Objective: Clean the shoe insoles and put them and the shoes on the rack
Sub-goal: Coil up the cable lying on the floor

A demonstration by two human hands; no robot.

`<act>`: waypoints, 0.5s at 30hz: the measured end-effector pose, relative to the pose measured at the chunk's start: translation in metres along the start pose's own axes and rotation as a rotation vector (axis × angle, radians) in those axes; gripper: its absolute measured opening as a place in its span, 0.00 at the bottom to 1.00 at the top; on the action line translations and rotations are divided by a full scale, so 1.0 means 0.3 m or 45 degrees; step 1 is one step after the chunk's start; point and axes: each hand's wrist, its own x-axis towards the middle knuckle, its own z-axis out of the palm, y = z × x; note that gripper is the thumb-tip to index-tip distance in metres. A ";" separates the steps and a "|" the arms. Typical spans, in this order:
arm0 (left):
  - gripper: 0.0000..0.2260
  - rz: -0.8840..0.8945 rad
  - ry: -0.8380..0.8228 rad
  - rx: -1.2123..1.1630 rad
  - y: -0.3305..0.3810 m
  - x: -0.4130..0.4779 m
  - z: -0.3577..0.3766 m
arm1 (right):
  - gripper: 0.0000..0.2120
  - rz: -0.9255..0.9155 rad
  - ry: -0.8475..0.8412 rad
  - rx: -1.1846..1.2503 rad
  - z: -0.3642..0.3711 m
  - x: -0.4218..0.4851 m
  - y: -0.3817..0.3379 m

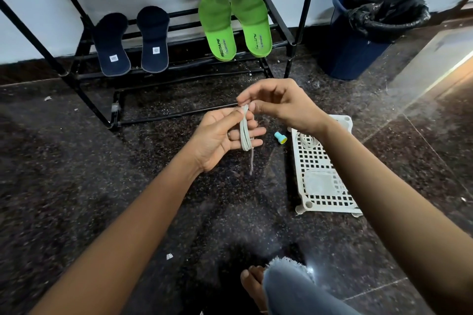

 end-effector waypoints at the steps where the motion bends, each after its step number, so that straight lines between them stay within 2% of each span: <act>1: 0.10 -0.007 -0.004 0.006 0.000 -0.003 -0.004 | 0.09 -0.008 0.005 -0.036 -0.001 0.000 0.001; 4: 0.10 -0.028 -0.010 0.033 -0.006 -0.008 -0.011 | 0.05 -0.083 0.027 -0.261 -0.005 0.000 -0.001; 8: 0.09 -0.039 0.006 0.048 -0.013 -0.004 -0.017 | 0.07 -0.436 0.026 -0.804 0.003 0.014 -0.014; 12: 0.09 -0.034 -0.004 0.039 -0.006 -0.002 -0.019 | 0.08 -0.653 0.045 -0.976 0.017 0.018 -0.020; 15: 0.10 -0.026 -0.043 0.025 -0.002 -0.006 -0.020 | 0.08 -0.662 0.128 -1.028 0.008 0.023 0.012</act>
